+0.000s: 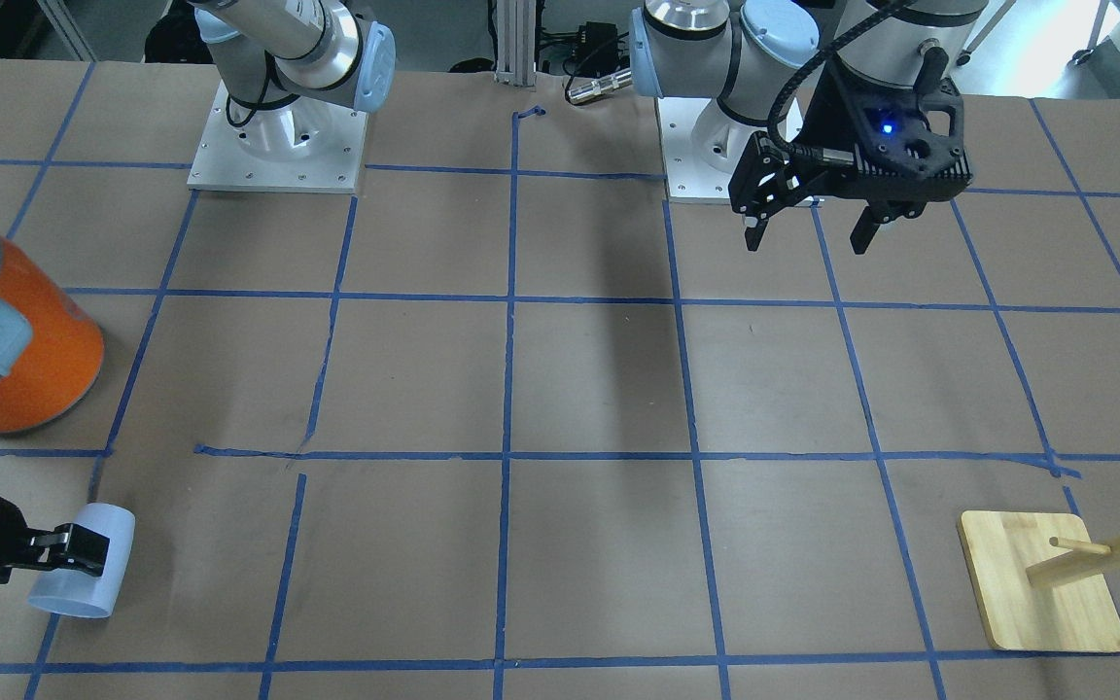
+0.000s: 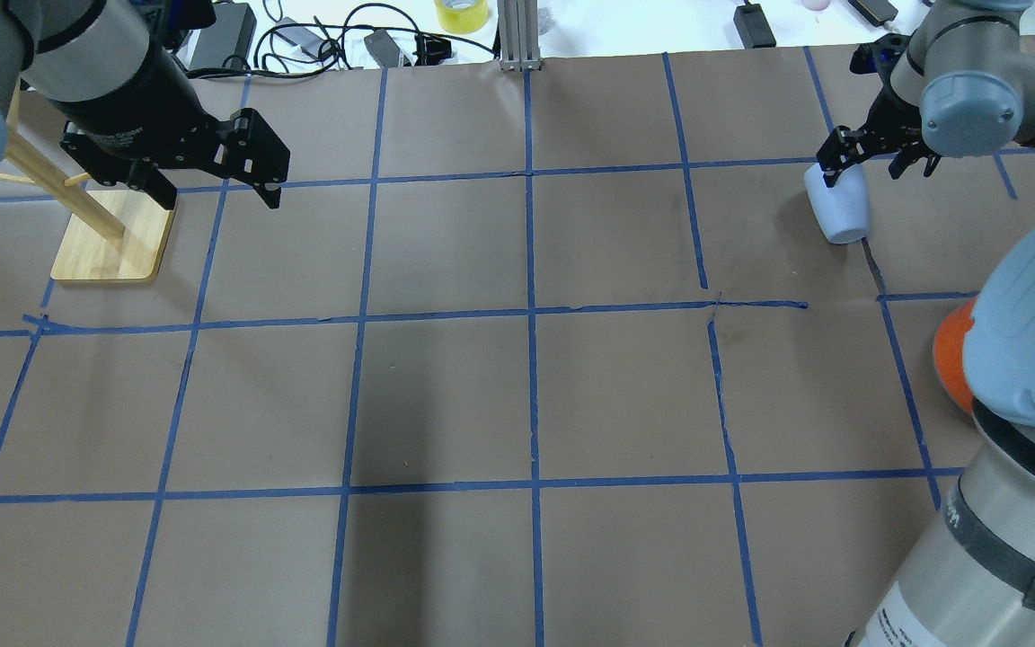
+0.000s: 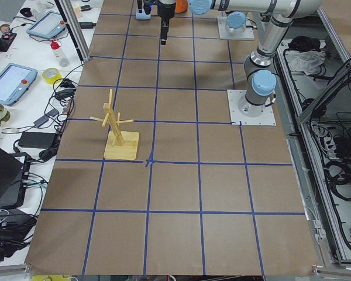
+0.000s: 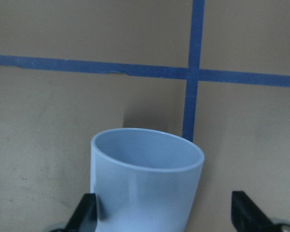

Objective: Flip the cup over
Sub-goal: 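Move the right gripper down over the pale blue cup and grasp it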

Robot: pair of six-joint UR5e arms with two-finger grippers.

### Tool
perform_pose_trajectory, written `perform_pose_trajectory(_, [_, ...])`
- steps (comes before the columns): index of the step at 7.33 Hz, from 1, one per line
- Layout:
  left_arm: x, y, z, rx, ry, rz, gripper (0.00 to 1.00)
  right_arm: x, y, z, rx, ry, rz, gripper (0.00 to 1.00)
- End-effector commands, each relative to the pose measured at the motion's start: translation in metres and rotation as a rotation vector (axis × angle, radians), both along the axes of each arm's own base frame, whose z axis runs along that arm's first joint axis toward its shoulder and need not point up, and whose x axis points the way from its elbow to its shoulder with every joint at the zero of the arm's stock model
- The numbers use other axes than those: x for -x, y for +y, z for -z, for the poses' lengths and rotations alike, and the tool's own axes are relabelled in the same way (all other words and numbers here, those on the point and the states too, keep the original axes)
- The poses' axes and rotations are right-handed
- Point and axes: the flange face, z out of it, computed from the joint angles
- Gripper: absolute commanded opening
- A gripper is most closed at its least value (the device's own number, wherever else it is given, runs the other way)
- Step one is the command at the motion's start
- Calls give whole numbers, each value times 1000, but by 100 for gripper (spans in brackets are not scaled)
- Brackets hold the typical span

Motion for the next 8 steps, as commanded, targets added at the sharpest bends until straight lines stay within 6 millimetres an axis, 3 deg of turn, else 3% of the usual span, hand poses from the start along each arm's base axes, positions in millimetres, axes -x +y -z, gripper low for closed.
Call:
perform_pose_trajectory(1, [0, -1, 1, -2, 0, -1, 100, -2, -3, 17, -9, -24, 7, 97])
perform_pose_trajectory(6, [0, -1, 2, -3, 0, -1, 100, -3, -5, 38, -35, -33, 27, 90])
perform_pose_trajectory(8, [0, -1, 1, -2, 0, -1, 100, -4, -5, 31, -25, -28, 23, 84])
